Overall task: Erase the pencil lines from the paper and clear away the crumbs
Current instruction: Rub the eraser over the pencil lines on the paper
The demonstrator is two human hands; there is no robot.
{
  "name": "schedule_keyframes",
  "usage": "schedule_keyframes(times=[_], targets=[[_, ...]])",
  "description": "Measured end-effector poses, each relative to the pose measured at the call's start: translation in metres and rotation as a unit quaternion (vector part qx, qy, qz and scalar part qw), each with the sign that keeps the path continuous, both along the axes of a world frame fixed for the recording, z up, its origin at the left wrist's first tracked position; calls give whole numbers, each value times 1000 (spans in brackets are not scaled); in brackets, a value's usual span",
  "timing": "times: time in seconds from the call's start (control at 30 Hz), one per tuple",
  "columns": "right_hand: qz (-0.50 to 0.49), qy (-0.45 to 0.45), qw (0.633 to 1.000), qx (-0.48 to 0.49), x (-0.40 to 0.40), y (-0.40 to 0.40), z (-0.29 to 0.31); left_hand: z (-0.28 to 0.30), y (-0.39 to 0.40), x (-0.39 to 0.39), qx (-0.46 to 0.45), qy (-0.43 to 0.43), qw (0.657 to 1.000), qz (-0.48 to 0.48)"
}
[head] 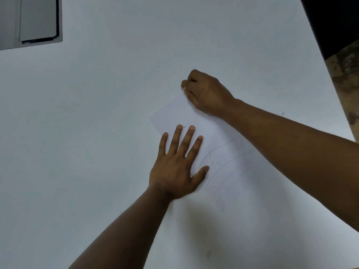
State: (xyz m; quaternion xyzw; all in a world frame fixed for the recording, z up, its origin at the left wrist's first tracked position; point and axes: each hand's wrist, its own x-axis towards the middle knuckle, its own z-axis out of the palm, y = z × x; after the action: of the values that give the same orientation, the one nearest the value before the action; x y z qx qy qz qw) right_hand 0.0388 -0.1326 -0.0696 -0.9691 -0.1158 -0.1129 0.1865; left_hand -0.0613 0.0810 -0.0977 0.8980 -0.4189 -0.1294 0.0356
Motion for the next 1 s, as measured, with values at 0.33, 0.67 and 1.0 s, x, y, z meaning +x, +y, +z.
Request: schedule_keyframes(times=[0.33,0.67,1.0], targets=[[-82,99,991,45,-112,11,7,-1,2,-1,-34,-11,999,2],[-237,24,969,-64,-56,-53,0,0,1,-2,-14,-14,1000,1],[-104,44,993,-38,-123,-11,-7,-1,1,-2,-34,-18,999,1]])
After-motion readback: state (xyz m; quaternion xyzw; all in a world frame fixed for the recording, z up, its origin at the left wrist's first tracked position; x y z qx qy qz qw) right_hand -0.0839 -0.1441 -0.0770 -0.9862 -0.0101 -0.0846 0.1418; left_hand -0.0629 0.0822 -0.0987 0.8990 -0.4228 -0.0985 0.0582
